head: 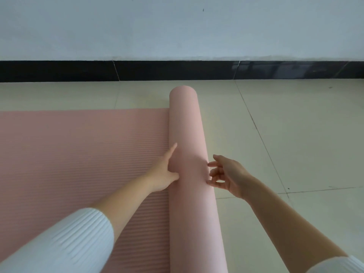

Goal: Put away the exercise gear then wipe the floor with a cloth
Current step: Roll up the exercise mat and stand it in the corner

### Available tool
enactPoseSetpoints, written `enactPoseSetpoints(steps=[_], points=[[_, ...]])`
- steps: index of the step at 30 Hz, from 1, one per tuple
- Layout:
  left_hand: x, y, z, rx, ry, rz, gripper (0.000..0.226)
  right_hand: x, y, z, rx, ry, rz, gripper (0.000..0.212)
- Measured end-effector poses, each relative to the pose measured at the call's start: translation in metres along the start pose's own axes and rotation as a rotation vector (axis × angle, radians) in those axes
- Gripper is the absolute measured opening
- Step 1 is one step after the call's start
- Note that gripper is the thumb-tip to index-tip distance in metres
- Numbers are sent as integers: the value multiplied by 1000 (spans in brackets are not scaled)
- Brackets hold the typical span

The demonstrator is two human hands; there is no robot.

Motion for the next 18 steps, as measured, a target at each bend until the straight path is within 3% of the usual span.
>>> enactPoseSetpoints(steps=[2, 4, 8, 10, 13, 16, 18], points=[[-14, 11, -5, 132, -48, 196, 93, 15, 1, -1, -87, -46, -189, 34], [-26, 26, -12, 150, -86, 289, 87, 33, 3, -4, -196, -48, -309, 36], [-49, 55, -28, -16, -127, 205, 49, 73, 4, -8, -270, 51, -314, 39], [-57, 60, -39, -110, -92, 34, 35, 89, 6, -10, -312, 23, -307, 40], [-68, 62, -56, -295, -89, -382, 39, 109, 11, -14, -279, 119, -126, 37], [-77, 78, -65, -276, -115, -442, 43, 130, 9, -15, -171, 276, 121, 40], [-81, 91, -72, -325, -164, -463, 63, 143, 4, -15, -97, 285, 365, 38]])
Point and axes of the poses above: each hand's wrist, its own z-axis towards the middle knuckle, its own x-axis out of the palm, y = z × x, the point moved 2 cm from there along z, towards the middle knuckle, and after that the axes turned 5 degrees about -y, right-handed, at the moved point
